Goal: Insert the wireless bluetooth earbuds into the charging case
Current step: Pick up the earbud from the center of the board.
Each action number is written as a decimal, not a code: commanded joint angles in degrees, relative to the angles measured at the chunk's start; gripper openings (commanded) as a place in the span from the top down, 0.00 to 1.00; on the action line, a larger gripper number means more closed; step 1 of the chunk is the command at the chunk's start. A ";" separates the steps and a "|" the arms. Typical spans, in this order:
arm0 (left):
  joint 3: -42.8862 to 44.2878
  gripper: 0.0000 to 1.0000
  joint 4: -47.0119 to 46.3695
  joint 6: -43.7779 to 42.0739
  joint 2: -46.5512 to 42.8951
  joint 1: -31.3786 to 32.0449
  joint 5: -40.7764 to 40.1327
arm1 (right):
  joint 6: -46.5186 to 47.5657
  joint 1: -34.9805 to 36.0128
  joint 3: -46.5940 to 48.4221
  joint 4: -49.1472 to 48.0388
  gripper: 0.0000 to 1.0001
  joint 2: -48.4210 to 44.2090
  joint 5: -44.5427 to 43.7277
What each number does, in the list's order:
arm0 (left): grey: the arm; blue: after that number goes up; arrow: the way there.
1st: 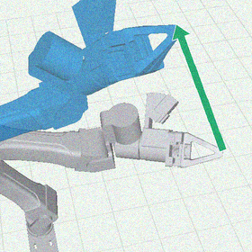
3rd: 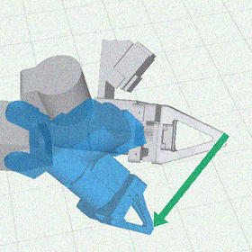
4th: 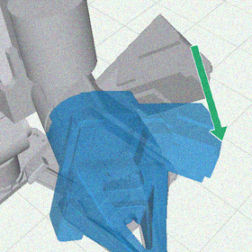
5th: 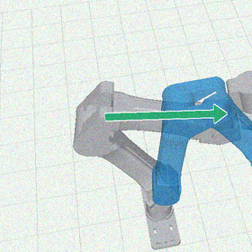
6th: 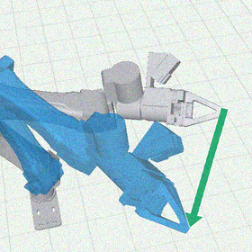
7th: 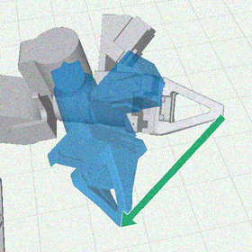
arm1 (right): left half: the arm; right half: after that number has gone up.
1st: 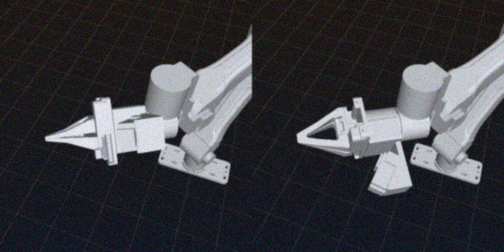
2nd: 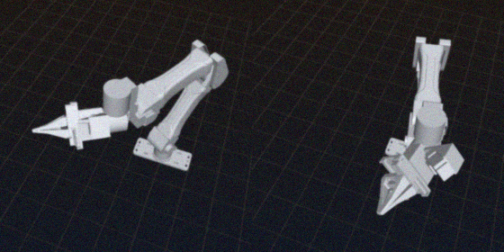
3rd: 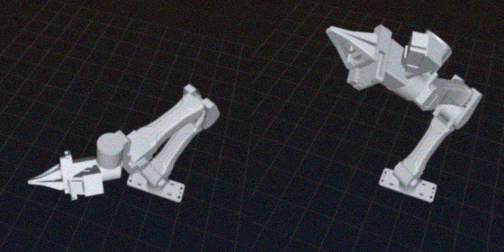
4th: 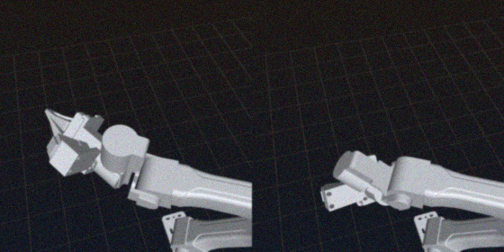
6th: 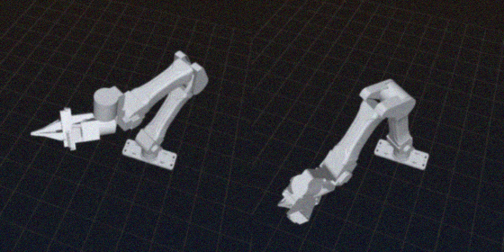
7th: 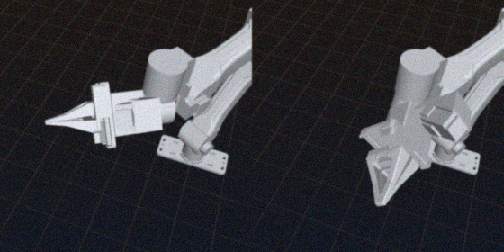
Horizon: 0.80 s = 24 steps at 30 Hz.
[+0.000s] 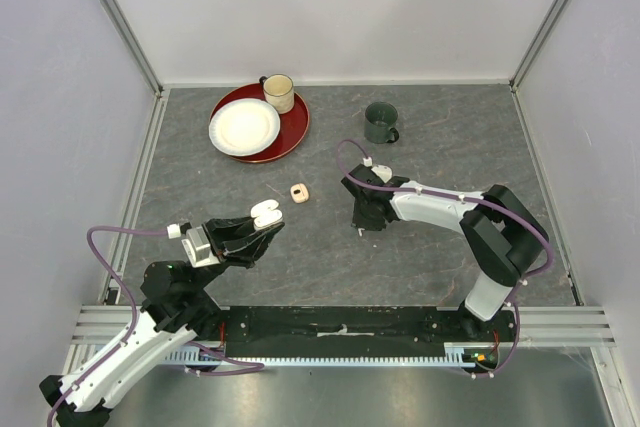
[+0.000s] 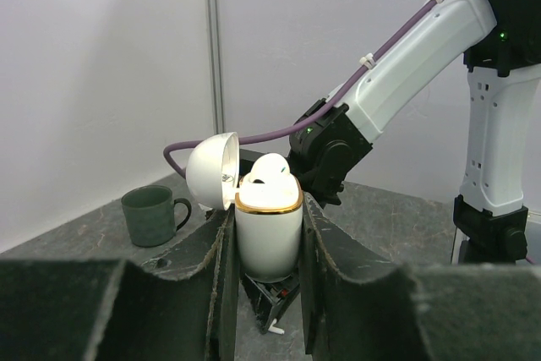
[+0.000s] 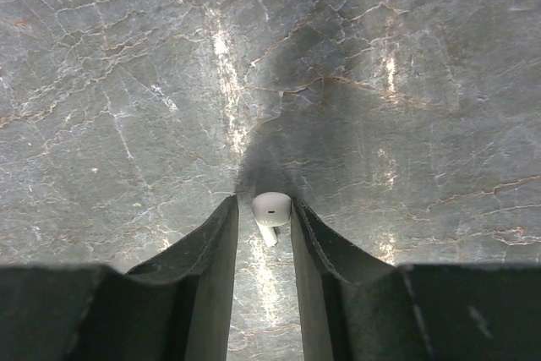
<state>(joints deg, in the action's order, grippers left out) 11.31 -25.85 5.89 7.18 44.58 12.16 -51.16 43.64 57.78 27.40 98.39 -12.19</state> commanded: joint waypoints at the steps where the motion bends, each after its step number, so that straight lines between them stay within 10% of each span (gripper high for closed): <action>1: 0.82 0.98 -2.45 0.35 -0.33 -0.28 -0.03 | -0.79 -0.04 1.11 -0.24 0.61 2.25 0.06; 24: 0.82 0.98 -2.28 0.61 -0.06 -0.28 -0.03 | -3.34 -0.13 -0.56 1.25 0.66 0.67 -1.70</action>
<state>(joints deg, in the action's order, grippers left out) 11.31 -25.85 5.89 7.07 44.58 12.14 -54.81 43.57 58.19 27.70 98.87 -12.64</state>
